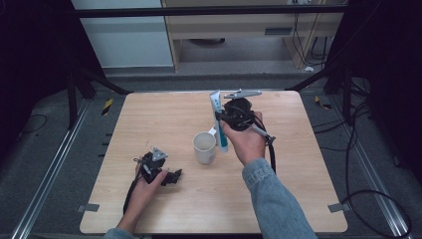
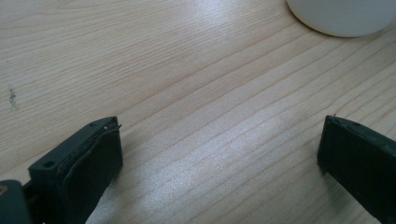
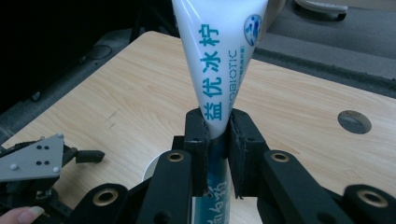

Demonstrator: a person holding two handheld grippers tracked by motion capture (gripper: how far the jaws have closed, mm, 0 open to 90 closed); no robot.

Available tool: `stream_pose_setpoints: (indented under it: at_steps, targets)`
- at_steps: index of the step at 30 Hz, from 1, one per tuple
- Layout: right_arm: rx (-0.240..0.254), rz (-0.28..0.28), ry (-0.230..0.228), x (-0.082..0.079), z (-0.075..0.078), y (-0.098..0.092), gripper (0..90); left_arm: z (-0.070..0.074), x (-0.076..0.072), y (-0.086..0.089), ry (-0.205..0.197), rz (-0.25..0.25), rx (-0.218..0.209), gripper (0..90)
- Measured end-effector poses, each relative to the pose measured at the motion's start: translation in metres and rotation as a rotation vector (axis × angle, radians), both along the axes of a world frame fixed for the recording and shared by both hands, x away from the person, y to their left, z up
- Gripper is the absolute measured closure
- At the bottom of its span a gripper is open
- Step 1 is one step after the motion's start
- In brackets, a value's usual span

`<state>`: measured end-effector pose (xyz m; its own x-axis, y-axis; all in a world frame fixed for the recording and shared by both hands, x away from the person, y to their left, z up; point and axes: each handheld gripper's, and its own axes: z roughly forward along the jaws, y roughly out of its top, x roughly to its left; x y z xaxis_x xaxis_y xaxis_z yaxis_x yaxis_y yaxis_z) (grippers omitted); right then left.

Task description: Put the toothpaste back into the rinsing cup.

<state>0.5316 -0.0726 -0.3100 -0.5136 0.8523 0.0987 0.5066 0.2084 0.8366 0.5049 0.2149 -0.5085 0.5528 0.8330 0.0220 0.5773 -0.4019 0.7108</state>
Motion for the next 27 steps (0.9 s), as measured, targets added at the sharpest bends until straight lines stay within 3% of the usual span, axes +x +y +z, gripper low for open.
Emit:
stream_pose_setpoints:
  at_steps: [27]
  targets:
    - [0.026, 0.001, -0.061, 0.005, 0.007, 0.013, 79.0, 0.000, 0.000, 0.000, -0.001, 0.002, -0.002, 0.0]
